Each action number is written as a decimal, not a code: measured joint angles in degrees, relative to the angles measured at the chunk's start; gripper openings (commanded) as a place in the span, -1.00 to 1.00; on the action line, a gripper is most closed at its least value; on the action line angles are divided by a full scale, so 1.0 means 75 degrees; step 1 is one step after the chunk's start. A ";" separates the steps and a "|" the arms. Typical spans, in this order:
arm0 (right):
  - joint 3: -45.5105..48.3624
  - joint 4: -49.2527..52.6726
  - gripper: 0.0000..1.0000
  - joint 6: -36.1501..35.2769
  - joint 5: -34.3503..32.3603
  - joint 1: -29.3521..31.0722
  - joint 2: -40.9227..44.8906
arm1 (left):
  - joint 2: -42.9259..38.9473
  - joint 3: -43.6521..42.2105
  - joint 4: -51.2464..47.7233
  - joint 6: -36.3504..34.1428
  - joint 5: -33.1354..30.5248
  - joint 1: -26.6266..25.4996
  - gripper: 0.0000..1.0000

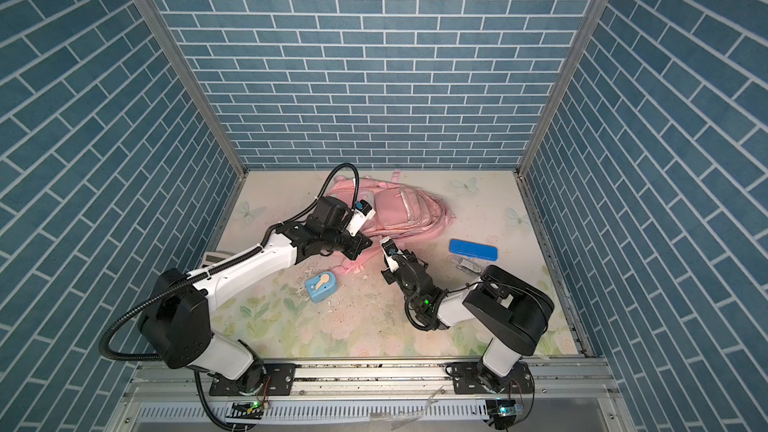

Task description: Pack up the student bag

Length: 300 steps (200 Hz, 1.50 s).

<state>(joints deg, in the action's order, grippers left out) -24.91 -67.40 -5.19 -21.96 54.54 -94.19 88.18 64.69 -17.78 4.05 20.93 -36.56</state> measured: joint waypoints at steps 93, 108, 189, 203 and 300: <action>-0.0259 0.0361 -1.00 -0.0122 -0.0058 -0.0076 -0.0076 | 0.0000 0.0000 -0.0038 -0.0125 -0.0047 0.0003 -1.00; -0.0242 0.0659 -1.00 -0.0006 -0.0117 -0.0096 0.0082 | -0.0009 -0.0017 -0.0061 -0.0312 -0.0085 0.0017 -1.00; 0.0405 0.2658 -1.00 0.0723 0.0332 -0.1279 0.2075 | -0.0318 -0.0175 -0.0277 -0.1658 -0.0073 0.0545 -1.00; 0.0405 0.2946 -1.00 0.0723 0.0632 -0.1620 0.2259 | -0.0364 -0.0233 -0.0283 -0.1915 -0.0058 0.0656 -1.00; -0.0213 0.4500 -1.00 0.0711 0.1988 -0.1687 0.2296 | 0.0096 -0.0286 -0.0353 -0.2888 -0.0050 0.1918 -0.48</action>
<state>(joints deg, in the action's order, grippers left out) -26.50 -33.65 0.14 -7.05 41.89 -76.97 88.90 62.54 -20.43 -17.61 20.56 -22.17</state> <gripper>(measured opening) 0.070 0.121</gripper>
